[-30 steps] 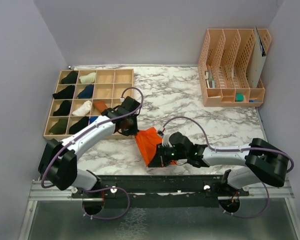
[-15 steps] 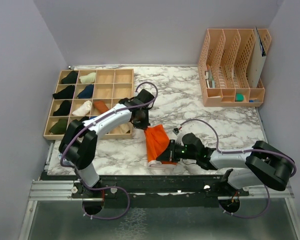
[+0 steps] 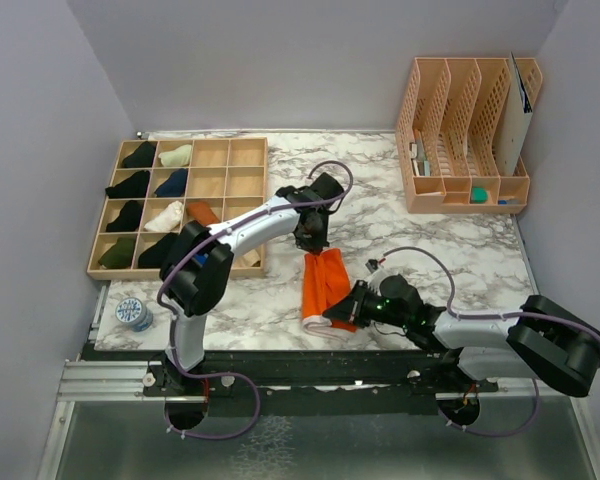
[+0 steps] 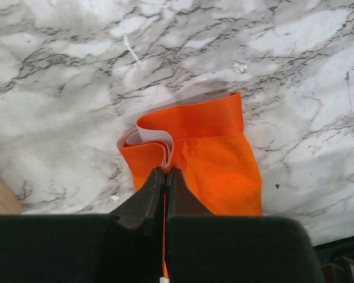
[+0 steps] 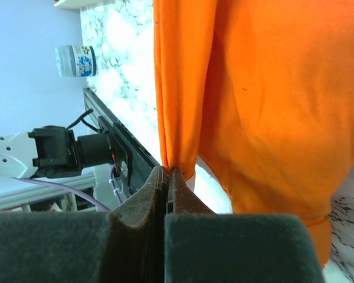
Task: Roll the underwear
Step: Fold the underwear at the center of the board.
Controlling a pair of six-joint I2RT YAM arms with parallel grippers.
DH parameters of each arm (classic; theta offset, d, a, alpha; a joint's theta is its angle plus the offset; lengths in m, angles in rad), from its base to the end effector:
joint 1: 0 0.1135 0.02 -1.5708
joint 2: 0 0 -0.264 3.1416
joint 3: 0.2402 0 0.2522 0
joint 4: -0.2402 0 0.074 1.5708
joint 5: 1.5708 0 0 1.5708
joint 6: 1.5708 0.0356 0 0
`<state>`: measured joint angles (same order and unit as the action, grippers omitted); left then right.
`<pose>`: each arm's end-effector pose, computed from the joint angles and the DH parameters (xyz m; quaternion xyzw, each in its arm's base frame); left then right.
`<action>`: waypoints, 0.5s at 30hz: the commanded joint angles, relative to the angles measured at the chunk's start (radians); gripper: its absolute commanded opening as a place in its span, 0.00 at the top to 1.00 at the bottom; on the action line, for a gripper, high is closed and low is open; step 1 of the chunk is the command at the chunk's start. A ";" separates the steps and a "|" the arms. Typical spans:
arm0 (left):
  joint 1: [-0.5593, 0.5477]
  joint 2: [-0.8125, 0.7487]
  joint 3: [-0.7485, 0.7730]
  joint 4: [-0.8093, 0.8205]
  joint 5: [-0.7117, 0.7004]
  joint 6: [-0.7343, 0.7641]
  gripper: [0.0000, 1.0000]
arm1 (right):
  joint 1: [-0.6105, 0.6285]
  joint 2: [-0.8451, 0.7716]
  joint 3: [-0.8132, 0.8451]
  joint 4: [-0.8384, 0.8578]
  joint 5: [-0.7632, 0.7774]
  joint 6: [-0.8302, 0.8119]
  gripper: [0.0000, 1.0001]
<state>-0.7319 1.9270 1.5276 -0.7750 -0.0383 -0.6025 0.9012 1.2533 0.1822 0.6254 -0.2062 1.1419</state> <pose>0.3010 -0.2686 0.2199 0.0596 0.9784 -0.1071 0.1663 0.1220 0.1659 0.1311 0.0465 0.8419 0.4979 0.2027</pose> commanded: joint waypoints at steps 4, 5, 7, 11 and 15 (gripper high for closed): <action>-0.047 0.105 0.130 -0.031 -0.015 0.029 1.00 | 0.001 -0.059 -0.083 -0.078 0.124 0.143 1.00; -0.054 0.119 0.150 -0.035 -0.012 0.033 1.00 | 0.000 -0.056 -0.089 -0.090 0.130 0.162 1.00; -0.069 0.144 0.197 -0.048 -0.013 0.035 1.00 | 0.001 -0.050 -0.098 -0.102 0.138 0.182 1.00; -0.092 0.177 0.236 -0.062 -0.016 0.037 1.00 | 0.001 -0.049 -0.083 -0.144 0.140 0.183 1.00; -0.113 0.190 0.264 -0.063 -0.009 0.039 1.00 | 0.001 -0.052 -0.066 -0.181 0.141 0.169 1.00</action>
<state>-0.8272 2.0998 1.7397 -0.8310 -0.0380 -0.5781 0.9012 1.1995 0.1020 0.5343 -0.0868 1.3064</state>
